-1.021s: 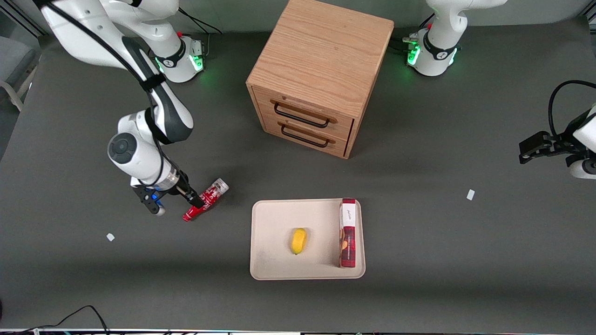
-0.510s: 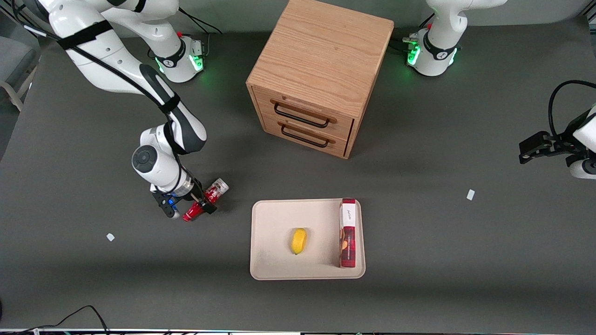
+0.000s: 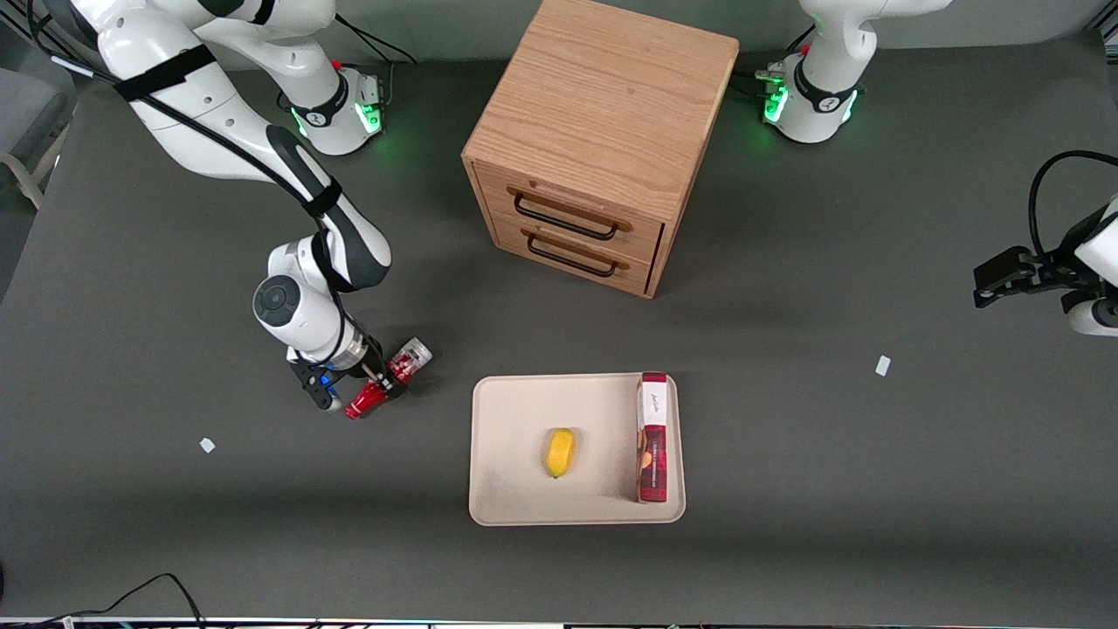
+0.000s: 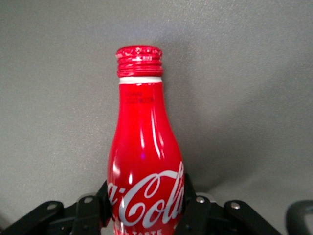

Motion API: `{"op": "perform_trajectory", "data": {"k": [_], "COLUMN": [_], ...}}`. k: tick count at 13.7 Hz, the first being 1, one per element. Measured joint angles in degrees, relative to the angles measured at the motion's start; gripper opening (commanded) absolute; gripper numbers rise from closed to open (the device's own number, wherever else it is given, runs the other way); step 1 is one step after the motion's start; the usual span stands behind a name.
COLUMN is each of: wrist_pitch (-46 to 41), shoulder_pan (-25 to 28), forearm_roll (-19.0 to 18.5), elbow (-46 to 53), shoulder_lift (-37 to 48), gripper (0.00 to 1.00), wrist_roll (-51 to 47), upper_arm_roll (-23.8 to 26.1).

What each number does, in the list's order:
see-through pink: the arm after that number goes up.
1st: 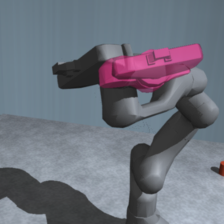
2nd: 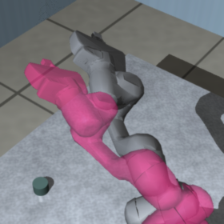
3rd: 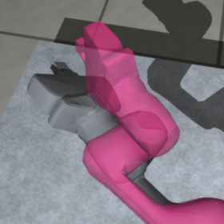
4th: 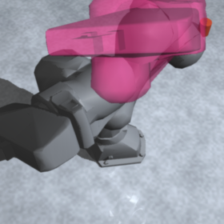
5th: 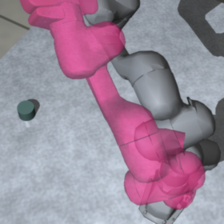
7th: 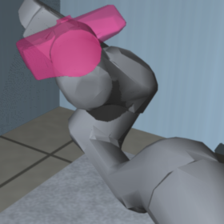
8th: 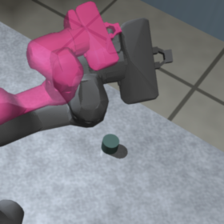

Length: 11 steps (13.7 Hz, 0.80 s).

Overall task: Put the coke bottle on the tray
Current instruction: 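Close the right gripper around the bottle and lift it upright, then carry the upright bottle over the tray beside the lemon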

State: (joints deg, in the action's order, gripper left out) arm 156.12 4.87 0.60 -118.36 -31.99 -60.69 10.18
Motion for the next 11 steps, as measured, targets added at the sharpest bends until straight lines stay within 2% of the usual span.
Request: {"op": "perform_trajectory", "data": {"k": [6,9,11], "wrist_pitch": [-2.28,-10.85,-19.97], "shoulder_pan": [0.01,0.05,0.26], "forearm_roll": [-0.59,-2.92,-4.31], "elbow": [1.46,7.67,15.53], "shoulder_lift": [0.86,3.68,4.66], "gripper": [0.00,0.00,0.00], "wrist_roll": [0.47,3.41,4.00], "upper_arm_roll": [0.01,0.62,2.41]}}
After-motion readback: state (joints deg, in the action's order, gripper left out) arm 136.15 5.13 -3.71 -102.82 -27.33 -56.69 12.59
